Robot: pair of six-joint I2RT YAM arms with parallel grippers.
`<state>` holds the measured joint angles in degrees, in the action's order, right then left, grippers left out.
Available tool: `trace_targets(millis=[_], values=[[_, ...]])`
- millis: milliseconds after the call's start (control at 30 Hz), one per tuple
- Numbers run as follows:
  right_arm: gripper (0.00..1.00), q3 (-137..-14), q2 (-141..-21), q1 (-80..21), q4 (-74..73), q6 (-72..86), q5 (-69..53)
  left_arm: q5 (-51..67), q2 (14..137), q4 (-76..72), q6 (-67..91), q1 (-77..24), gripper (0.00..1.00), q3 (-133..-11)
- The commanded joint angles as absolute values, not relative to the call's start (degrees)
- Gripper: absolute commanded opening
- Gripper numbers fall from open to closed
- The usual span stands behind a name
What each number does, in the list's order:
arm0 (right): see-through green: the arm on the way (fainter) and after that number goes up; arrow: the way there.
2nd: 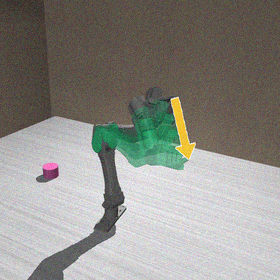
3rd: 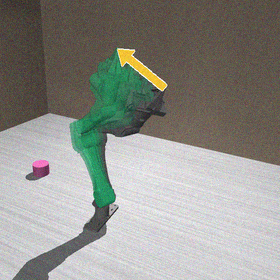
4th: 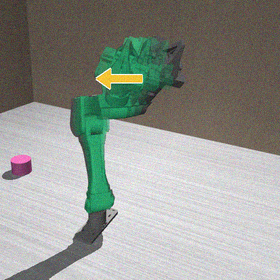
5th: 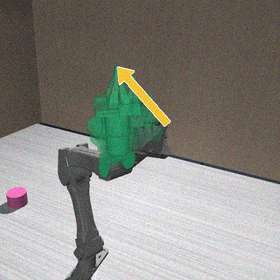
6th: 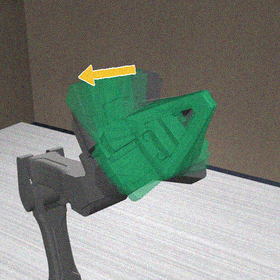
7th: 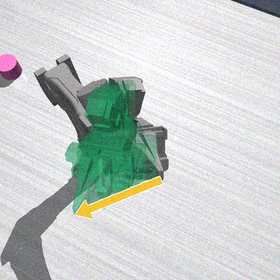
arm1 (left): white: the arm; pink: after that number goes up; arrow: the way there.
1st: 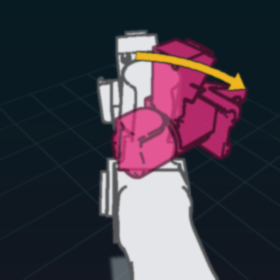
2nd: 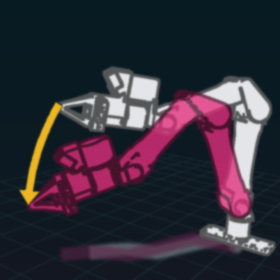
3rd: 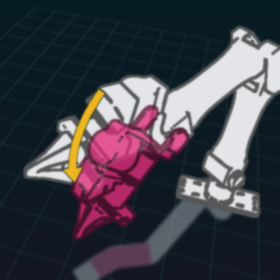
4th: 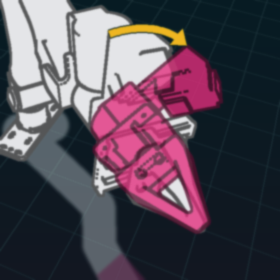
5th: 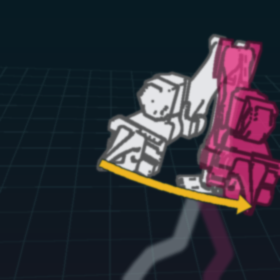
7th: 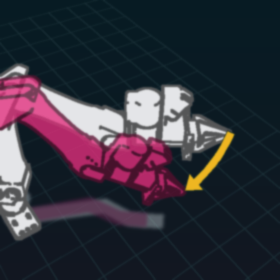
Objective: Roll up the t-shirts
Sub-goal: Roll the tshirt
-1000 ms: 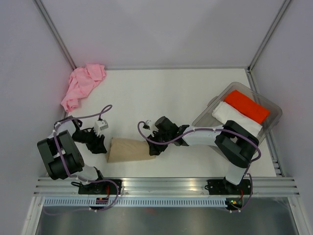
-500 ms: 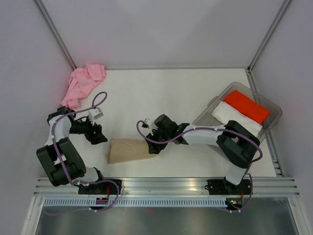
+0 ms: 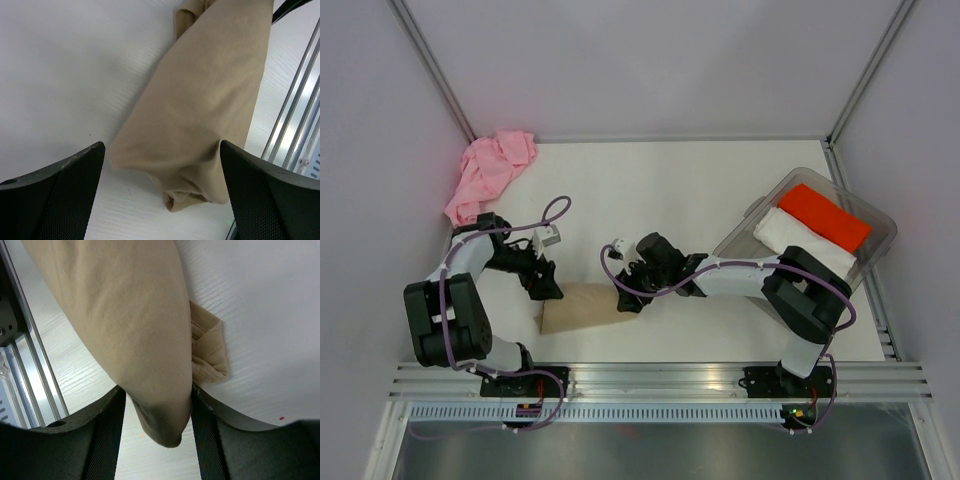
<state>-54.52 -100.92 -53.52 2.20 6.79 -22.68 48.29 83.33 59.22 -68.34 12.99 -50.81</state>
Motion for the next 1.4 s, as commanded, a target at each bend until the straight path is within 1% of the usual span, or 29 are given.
trace_targets(millis=[0, 167, 233, 333, 367, 400, 433, 467, 500, 533, 633, 733, 767, 800, 833, 867, 900, 967, 1000, 1033, 1100, 1167, 1233, 1367], values=[[0.59, -54.14, -100.9, -53.7, 6.24, 6.86, -24.61, 46.33, 84.55, 57.65, -67.57, 10.81, 0.99, -49.05], [0.59, -53.7, -102.56, -53.53, 7.91, 7.47, -24.87, 42.1, 84.73, 64.33, -75.84, 10.9, 0.97, -46.32], [0.59, -53.88, -103.44, -53.53, 8.96, 7.91, -25.66, 41.14, 84.81, 65.3, -77.95, 10.9, 0.94, -45.97], [0.56, -54.05, -104.06, -53.44, 10.71, 8.44, -27.24, 41.39, 85.08, 66.7, -79.54, 10.9, 0.67, -46.05], [0.49, -54.31, -104.32, -53.44, 11.07, 8.61, -27.59, 41.92, 85.17, 67.49, -79.98, 10.9, 0.52, -46.49], [0.41, -54.58, -104.5, -53.44, 11.16, 8.7, -27.86, 42.45, 85.08, 68.89, -80.59, 10.81, 0.46, -46.76], [0.23, -54.93, -104.5, -53.52, 10.9, 8.79, -27.77, 43.41, 84.99, 69.69, -80.86, 10.81, 0.37, -47.02], [0.14, -55.37, -104.33, -53.35, 10.9, 8.79, -27.51, 43.77, 84.82, 70.05, -80.86, 10.81, 0.06, -47.54], [0.04, -55.55, -103.54, -53.52, 10.72, 8.79, -27.25, 44.2, 84.12, 70.14, -80.16, 10.81, 0.03, -47.72], [0.0, -55.72, -103.01, -53.44, 10.11, 8.79, -26.9, 45.08, 83.68, 70.14, -79.9, 10.81, 0.02, -48.25], [0.0, -57.3, -100.38, -52.74, 7.57, 8.79, -23.57, 47.98, 81.92, 69.18, -77.79, 10.9, 0.02, -51.48], [0.0, -59.75, -97.65, -51.33, 2.39, 8.44, -17.95, 50.8, 80.77, 60.32, -69.19, 10.81, 0.02, -57.2], [0.0, -60.29, -96.25, -50.89, 0.46, 7.74, -13.23, 51.06, 80.68, 57.51, -63.78, 10.81, 0.02, -58.78], [0.0, -60.81, -95.54, -49.84, 0.18, 7.3, -10.92, 50.54, 80.94, 52.09, -61.55, 10.55, 0.02, -60.54], [0.0, -62.13, -94.93, -49.4, -1.39, 6.51, -7.77, 50.02, 81.21, 49.6, -57.7, 9.59, 0.02, -64.21], [0.0, -63.01, -93.88, -48.61, -2.97, 4.94, -3.04, 48.53, 81.56, 47.48, -56.18, 8.8, 0.02, -66.07], [0.0, -65.19, -93.43, -48.08, -3.77, 4.14, -0.47, 47.82, 82.35, 42.68, -54.77, 6.96, 0.02, -69.57], [0.0, -67.84, -92.81, -46.85, -5.96, 2.56, 4.28, 46.59, 83.32, 37.91, -51.69, 4.84, 0.02, -72.5], [0.0, -69.16, -92.55, -45.54, -6.59, 2.03, 9.27, 46.32, 83.76, 35.62, -50.64, 3.35, 0.02, -74.86], [0.0, -71.08, -92.37, -44.83, -6.94, 1.41, 11.4, 46.67, 84.63, 31.33, -49.49, 2.64, 0.02, -75.93], [0.0, -71.54, -91.06, -43.77, -6.33, -1.73, 17.63, 48.59, 85.43, 28.93, -47.64, 1.33, 0.02, -78.47], [0.0, -70.58, -89.13, -43.86, -5.28, -3.42, 19.59, 50.18, 85.87, 26.99, -47.64, 0.7, 0.02, -78.84], [0.0, -67.51, -87.98, -43.86, -4.84, -2.99, 20.31, 51.23, 85.96, 26.54, -49.12, -1.04, 0.02, -75.95], [0.0, -58.12, -87.54, -44.03, -1.42, 3.41, 16.53, 51.33, 85.34, 26.54, -56.06, -1.67, 0.02, -63.92]])
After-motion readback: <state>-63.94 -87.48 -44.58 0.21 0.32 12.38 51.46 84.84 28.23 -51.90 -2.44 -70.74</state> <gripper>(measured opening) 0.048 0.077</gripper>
